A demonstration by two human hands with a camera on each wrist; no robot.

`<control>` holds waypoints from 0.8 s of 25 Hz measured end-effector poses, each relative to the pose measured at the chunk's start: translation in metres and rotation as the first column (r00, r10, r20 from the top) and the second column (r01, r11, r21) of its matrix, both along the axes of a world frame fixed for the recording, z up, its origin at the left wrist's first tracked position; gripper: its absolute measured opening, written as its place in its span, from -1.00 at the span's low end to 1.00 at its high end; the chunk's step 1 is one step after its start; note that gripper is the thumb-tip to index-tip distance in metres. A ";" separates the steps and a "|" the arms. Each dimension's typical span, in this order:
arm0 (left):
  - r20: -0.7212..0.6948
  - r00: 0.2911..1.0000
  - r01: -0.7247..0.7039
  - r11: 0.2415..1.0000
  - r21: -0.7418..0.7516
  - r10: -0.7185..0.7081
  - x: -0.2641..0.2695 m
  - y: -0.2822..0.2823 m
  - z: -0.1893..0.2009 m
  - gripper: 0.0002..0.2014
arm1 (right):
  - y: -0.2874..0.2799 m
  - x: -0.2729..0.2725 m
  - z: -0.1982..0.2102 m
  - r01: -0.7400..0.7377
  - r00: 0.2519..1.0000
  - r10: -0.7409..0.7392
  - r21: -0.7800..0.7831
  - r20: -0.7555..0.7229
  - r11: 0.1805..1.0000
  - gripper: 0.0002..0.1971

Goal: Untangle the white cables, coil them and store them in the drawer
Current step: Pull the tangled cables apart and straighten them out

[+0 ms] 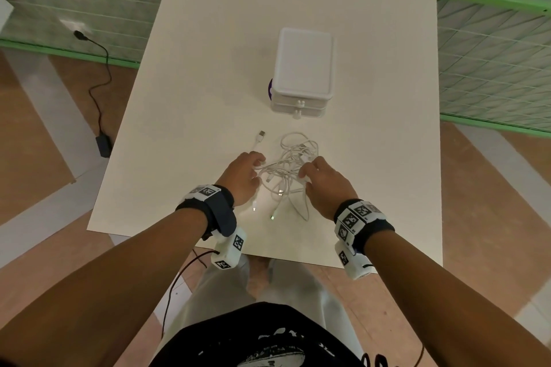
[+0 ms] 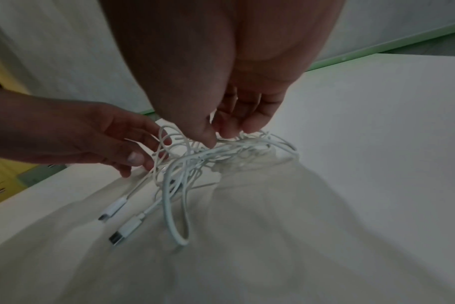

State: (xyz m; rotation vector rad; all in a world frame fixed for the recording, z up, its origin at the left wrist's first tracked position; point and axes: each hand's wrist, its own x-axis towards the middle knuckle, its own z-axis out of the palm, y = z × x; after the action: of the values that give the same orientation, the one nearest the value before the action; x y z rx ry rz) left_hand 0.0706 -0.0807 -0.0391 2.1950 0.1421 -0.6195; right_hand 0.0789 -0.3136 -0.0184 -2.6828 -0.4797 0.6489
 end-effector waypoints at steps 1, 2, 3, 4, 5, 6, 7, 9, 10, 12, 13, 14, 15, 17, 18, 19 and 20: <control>0.001 1.000 0.000 1.000 -0.011 0.000 -0.001 0.001 0.000 -0.52 | 0.003 -0.001 -0.001 -0.046 0.999 0.045 0.014 0.027 0.999 -0.70; 0.007 1.000 -0.011 1.000 -0.023 0.011 -0.002 0.002 0.000 -0.50 | 0.007 -0.002 -0.002 -0.097 0.995 0.096 0.024 0.042 0.995 -0.69; 0.017 0.999 -0.028 0.999 -0.038 0.029 -0.002 0.003 0.000 -0.48 | 0.010 -0.003 -0.003 -0.151 0.988 0.149 0.026 0.050 0.988 -0.69; 0.029 0.999 -0.043 0.998 -0.051 0.045 -0.002 0.004 0.000 -0.48 | 0.014 -0.003 -0.004 -0.208 0.977 0.207 0.012 0.052 0.978 -0.69; 0.036 0.998 -0.052 0.997 -0.056 0.054 -0.002 0.005 0.000 -0.49 | 0.017 -0.003 -0.005 -0.263 0.963 0.264 -0.019 0.048 0.965 -0.67; 0.039 0.998 -0.055 0.997 -0.053 0.057 -0.003 0.006 0.000 -0.51 | 0.021 -0.002 -0.006 -0.308 0.950 0.310 -0.065 0.036 0.949 -0.66; 0.036 0.998 -0.052 0.997 -0.048 0.054 -0.003 0.007 -0.001 -0.53 | 0.024 -0.001 -0.007 -0.337 0.940 0.341 -0.114 0.019 0.935 -0.64; 0.028 0.999 -0.038 0.998 -0.045 0.039 -0.003 0.007 -0.003 -0.57 | 0.027 0.002 -0.009 -0.356 0.932 0.361 -0.191 -0.007 0.915 -0.64; 0.029 0.999 -0.032 0.999 -0.043 0.033 -0.003 0.006 -0.003 -0.58 | 0.028 0.003 -0.009 -0.353 0.933 0.358 -0.213 -0.014 0.911 -0.66; 0.037 0.999 -0.033 0.998 -0.044 0.035 -0.003 0.005 -0.003 -0.60 | 0.030 0.005 -0.010 -0.313 0.949 0.315 -0.212 -0.026 0.926 -0.75; 0.041 0.998 -0.038 0.998 -0.045 0.040 -0.003 0.005 -0.003 -0.61 | 0.031 0.006 -0.010 -0.287 0.958 0.286 -0.200 -0.033 0.937 -0.79; 0.038 0.998 -0.042 0.998 -0.045 0.044 -0.004 0.004 -0.003 -0.61 | 0.032 0.007 -0.011 -0.268 0.963 0.266 -0.190 -0.036 0.944 -0.80; 0.034 0.998 -0.046 0.998 -0.042 0.047 -0.005 0.005 -0.003 -0.62 | 0.034 0.007 -0.012 -0.260 0.966 0.259 -0.186 -0.029 0.948 -0.81; 0.029 0.998 -0.059 0.997 -0.043 0.060 -0.005 0.005 -0.003 -0.62 | 0.035 0.004 -0.014 -0.241 0.970 0.244 -0.191 -0.004 0.952 -0.81; 0.027 0.997 -0.069 0.996 -0.048 0.070 -0.005 0.005 -0.004 -0.62 | 0.035 0.003 -0.013 -0.222 0.974 0.227 -0.193 0.005 0.956 -0.81; 0.027 0.996 -0.078 0.995 -0.056 0.080 -0.004 0.005 -0.004 -0.62 | 0.036 0.002 -0.013 -0.206 0.977 0.212 -0.191 0.008 0.960 -0.79; 0.030 0.996 -0.085 0.994 -0.064 0.087 -0.004 0.006 -0.004 -0.62 | 0.036 0.001 -0.012 -0.195 0.980 0.200 -0.184 0.010 0.963 -0.78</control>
State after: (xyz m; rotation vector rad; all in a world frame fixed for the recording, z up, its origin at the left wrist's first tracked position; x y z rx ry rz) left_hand 0.0667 -0.0749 -0.0429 2.1253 0.1962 -0.5322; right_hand 0.0799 -0.2773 -0.0301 -2.8422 -0.7371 0.7435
